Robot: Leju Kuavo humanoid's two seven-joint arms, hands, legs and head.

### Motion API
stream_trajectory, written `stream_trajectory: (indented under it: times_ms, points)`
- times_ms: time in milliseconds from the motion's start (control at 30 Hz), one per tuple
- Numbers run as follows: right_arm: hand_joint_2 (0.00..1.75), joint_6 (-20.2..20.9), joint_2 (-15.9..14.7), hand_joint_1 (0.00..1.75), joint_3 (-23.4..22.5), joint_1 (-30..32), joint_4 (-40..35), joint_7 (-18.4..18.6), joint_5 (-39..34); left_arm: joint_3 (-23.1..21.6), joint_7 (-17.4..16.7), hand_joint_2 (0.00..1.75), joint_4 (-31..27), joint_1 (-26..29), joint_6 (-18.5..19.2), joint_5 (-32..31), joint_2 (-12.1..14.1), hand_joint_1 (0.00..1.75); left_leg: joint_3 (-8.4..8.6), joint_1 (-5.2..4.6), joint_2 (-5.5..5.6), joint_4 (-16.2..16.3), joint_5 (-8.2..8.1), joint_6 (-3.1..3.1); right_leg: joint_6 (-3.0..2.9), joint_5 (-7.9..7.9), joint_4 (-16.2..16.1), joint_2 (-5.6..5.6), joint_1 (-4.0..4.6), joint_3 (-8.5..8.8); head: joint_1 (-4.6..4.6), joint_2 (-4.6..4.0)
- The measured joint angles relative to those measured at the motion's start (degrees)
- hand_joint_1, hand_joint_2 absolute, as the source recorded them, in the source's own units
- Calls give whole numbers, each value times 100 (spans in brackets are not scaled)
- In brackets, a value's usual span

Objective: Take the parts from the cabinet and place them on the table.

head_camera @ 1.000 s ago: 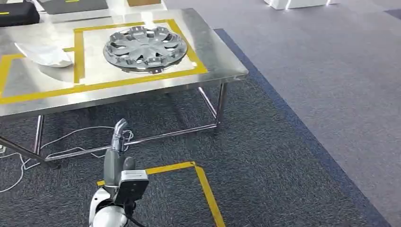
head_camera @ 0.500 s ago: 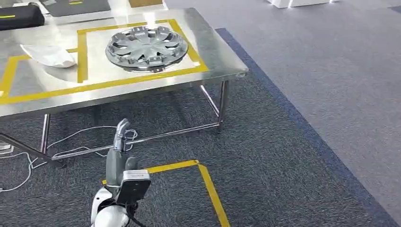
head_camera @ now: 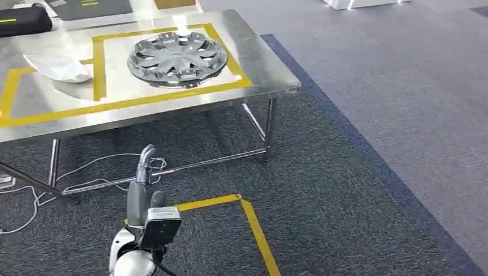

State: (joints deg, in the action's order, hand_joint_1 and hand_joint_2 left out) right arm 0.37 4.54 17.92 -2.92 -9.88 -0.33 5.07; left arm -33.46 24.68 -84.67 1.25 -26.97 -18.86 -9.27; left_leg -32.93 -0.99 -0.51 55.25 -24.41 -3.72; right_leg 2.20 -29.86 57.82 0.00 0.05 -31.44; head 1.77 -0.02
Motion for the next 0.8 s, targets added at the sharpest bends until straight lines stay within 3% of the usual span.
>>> stream_trajectory:
  times_ms: [100,133,167,200,233,267,300,333,367,433,467,533,600,633,667,700,767,800]
  points:
    - [0,-26,-2,0,0,-1,0,-4,9,4,0,0,0,-13,18,-11,-9,0,-22,2,-55,-19,18,-23,69,-639,1205,5,-53,-583,-24,0]
    - [0,-35,-4,0,0,8,0,-6,9,4,0,0,0,-12,18,-15,-9,0,-34,1,-78,-14,15,-18,97,-740,1557,3,-64,-766,-28,0]
    - [0,-37,-4,0,0,20,0,-7,9,4,0,0,0,-10,22,-15,-9,0,-37,5,-93,-13,14,-8,123,-665,1594,-1,-82,-796,-35,0]
    - [0,-37,-4,0,0,26,2,-7,11,4,0,0,0,-10,20,-15,-9,0,-35,10,-102,-10,11,13,148,-477,1363,-10,-107,-687,-30,0]
    - [0,-39,-4,0,0,25,2,-11,11,7,0,0,0,-11,20,-15,-7,0,-35,21,-103,11,2,48,172,-227,919,-18,-139,-468,-31,0]
    - [0,-42,-6,0,0,20,2,-17,11,7,0,0,0,-11,22,-15,-9,0,-38,38,-104,53,-21,94,202,55,294,-40,-174,-136,-26,0]
    - [0,-48,-4,0,0,12,0,-37,13,7,0,0,0,-15,22,-18,-9,0,-56,25,-108,116,-51,146,241,57,-94,-77,-191,56,-39,0]
    - [0,-50,0,0,0,5,0,-46,18,13,0,0,0,-20,20,-18,-11,0,-81,-11,-104,179,-81,188,159,49,-93,-7,-163,61,-50,0]
    - [0,-61,0,0,0,-3,0,-68,31,13,0,0,-2,-20,20,-26,-15,0,-93,-10,-101,196,-74,198,82,62,-66,-8,-163,89,-28,0]
    - [0,-83,-9,0,2,3,0,-96,52,13,0,0,-2,-15,22,-29,-9,0,-95,11,-101,195,-45,240,26,73,-30,-1,-132,65,-35,0]
    - [0,-107,-9,0,2,13,0,-105,59,15,0,0,-2,-16,20,-29,-7,0,-115,25,-95,226,-76,270,-23,99,-48,2,-161,63,-42,0]
    - [0,-114,-11,0,2,4,0,-116,66,15,0,0,-2,-18,20,-33,-7,0,-251,48,-16,598,-424,347,-76,120,-50,15,-161,55,-26,0]
    - [0,-111,-11,0,4,2,2,-129,68,18,0,0,-2,-15,20,-33,6,0,-634,67,-6,1513,-898,379,-87,124,-47,27,-150,34,-24,0]
    - [0,-114,-11,0,4,11,0,-129,68,17,0,0,0,-9,20,-31,15,0,-802,74,-6,1902,-1035,378,-87,124,-46,29,-143,26,-31,0]
    - [0,-114,-11,0,4,17,2,-129,68,18,0,0,0,-4,20,-31,26,0,-844,78,-5,2011,-1020,369,-88,123,-44,35,-140,24,-31,0]
    - [0,-114,-13,0,4,17,2,-129,66,18,0,0,0,0,22,-31,28,0,-757,81,-5,1868,-869,354,-87,123,-44,65,-136,25,-29,0]
    - [0,-116,-13,0,4,1,2,-131,61,18,0,0,-2,-2,22,-33,28,0,-324,82,27,1047,-390,316,-86,123,-42,126,-137,43,-28,0]
    - [0,-116,-13,0,4,-7,0,-131,61,17,0,0,-2,-2,20,-33,28,0,-67,91,149,552,-170,295,-80,120,-45,163,-147,45,-31,0]
